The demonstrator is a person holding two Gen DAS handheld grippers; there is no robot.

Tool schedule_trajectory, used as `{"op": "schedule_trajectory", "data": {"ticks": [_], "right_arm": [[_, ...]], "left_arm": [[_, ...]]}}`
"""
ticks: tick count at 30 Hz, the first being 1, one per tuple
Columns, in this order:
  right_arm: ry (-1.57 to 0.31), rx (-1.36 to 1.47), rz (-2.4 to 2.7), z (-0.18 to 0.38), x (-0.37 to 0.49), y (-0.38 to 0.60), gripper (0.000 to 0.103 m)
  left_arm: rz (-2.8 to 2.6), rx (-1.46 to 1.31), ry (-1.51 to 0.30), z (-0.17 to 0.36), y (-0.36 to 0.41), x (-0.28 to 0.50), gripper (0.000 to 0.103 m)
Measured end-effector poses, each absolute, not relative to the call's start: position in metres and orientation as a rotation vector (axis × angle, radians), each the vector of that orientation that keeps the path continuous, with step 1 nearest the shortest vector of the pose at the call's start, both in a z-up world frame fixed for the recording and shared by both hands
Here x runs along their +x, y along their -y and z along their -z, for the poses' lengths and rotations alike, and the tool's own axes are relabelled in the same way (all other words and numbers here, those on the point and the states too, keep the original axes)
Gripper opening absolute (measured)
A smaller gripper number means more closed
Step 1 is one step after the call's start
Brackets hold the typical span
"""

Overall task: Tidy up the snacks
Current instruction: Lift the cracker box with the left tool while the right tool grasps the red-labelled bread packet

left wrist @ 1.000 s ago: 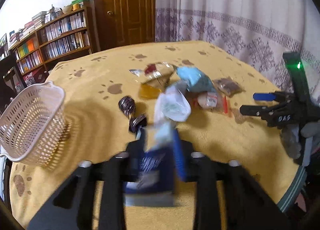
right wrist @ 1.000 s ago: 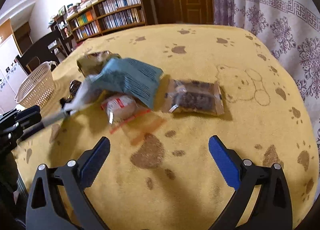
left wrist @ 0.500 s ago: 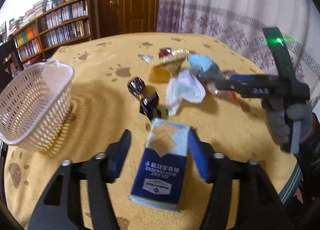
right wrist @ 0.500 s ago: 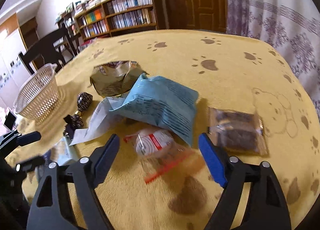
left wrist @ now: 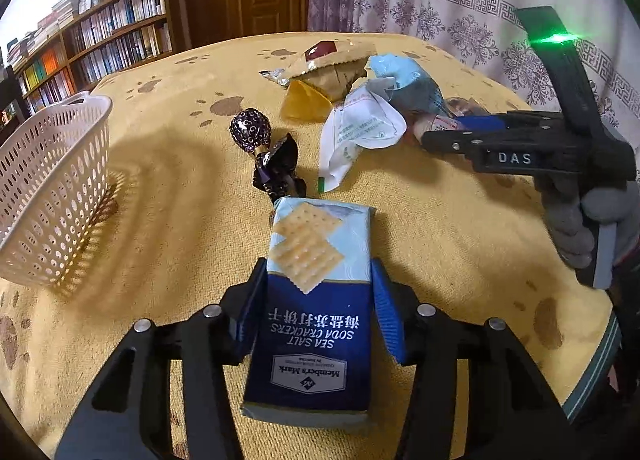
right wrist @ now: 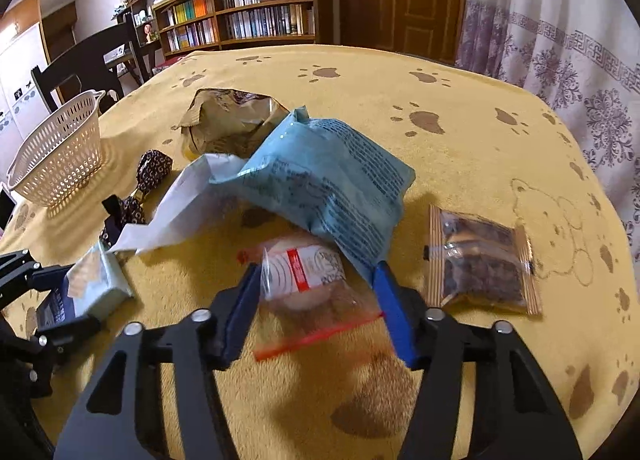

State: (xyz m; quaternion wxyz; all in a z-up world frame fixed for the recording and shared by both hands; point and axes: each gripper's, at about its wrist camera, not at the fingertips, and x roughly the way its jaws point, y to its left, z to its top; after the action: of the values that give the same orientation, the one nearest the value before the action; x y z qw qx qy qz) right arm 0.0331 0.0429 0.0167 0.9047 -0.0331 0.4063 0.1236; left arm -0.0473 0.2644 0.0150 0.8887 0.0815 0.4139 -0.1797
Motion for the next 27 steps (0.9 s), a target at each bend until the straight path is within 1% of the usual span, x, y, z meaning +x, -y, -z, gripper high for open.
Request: {"op": "schedule_trajectory", "data": {"ticks": [15, 18, 19, 20, 23, 24, 27], "right_arm": [[-0.849, -0.027, -0.266, -0.018, -0.017, -0.026, 0.054], [-0.848, -0.034, -0.267, -0.017, -0.018, -0.029, 0.056], [-0.848, -0.032, -0.268, -0.017, -0.016, -0.029, 0.061], [-0.847, -0.026, -0.269, -0.017, -0.014, -0.03, 0.063], [-0.859, -0.017, -0.277, -0.012, -0.006, -0.035, 0.063], [-0.86, -0.026, -0.273, -0.01, -0.004, -0.038, 0.065], [-0.85, -0.092, -0.269, -0.009, -0.006, -0.05, 0.064]], "left_arm": [[0.395, 0.162, -0.76, -0.061, -0.267, -0.064, 0.05], [0.391, 0.155, -0.742, -0.07, -0.271, -0.066, 0.05], [0.39, 0.153, -0.737, -0.071, -0.273, -0.067, 0.05], [0.386, 0.151, -0.732, -0.073, -0.274, -0.067, 0.05], [0.377, 0.142, -0.726, -0.077, -0.279, -0.067, 0.05], [0.373, 0.14, -0.724, -0.078, -0.28, -0.066, 0.05], [0.359, 0.131, -0.718, -0.082, -0.286, -0.064, 0.05]]}}
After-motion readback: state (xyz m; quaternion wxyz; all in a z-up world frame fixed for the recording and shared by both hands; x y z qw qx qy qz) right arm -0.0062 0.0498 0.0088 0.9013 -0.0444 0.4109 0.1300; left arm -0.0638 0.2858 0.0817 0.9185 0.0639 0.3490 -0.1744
